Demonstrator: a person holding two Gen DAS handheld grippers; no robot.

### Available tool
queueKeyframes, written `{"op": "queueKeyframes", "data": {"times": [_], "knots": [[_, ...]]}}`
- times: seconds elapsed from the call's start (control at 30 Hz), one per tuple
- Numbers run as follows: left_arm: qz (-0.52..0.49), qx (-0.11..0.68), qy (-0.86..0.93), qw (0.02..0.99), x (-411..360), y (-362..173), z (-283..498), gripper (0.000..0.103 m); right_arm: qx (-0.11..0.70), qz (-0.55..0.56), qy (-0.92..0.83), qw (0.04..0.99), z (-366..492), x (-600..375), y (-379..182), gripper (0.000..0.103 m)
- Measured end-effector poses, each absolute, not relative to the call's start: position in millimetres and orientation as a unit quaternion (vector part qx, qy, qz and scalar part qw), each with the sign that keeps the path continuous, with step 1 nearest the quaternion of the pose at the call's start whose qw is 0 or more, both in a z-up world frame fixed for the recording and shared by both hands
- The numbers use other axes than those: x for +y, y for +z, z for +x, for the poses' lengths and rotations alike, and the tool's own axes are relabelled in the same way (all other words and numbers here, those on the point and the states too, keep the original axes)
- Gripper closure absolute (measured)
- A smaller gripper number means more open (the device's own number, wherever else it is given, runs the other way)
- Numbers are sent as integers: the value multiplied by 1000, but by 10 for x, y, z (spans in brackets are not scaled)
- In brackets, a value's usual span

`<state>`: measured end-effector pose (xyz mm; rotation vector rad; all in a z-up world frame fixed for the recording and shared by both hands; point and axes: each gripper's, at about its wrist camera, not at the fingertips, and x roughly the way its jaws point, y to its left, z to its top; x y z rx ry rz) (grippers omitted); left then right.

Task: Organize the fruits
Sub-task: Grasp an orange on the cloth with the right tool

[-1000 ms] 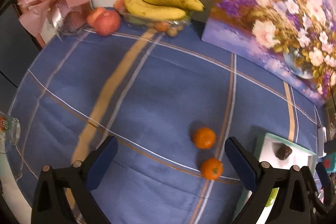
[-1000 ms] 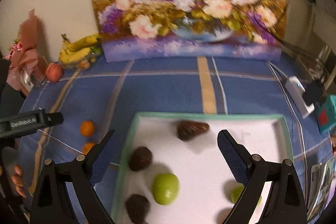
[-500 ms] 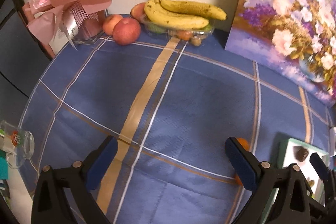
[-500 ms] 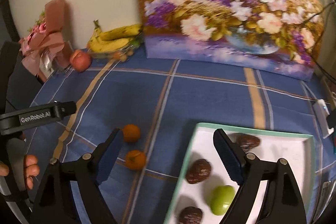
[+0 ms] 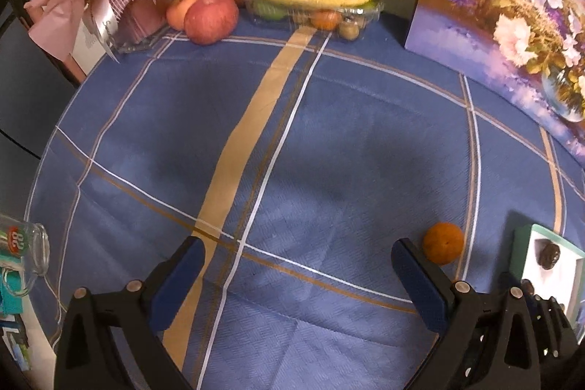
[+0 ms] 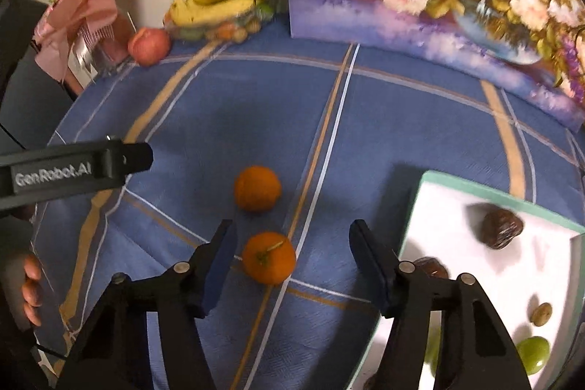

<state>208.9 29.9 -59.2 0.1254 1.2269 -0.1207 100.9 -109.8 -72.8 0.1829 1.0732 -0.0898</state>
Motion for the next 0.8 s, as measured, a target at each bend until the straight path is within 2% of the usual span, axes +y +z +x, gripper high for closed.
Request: {"op": "queueKeyframes", "data": {"times": [0.1, 0.43, 0.67, 0.8], "knots": [[59, 583, -54, 809, 301, -664, 2102, 0, 523, 87, -42, 847, 1015, -1087, -826, 47], [57, 589, -53, 804, 292, -711, 2105, 0, 530, 94, -16, 843, 1012, -1000, -904, 53], [53, 594, -54, 801, 292, -729, 2104, 0, 530, 93, 4, 843, 1032, -919, -932, 68], [44, 596, -58, 800, 285, -741, 2110, 0, 529, 88, 1, 844, 1031, -911, -928, 69]]}}
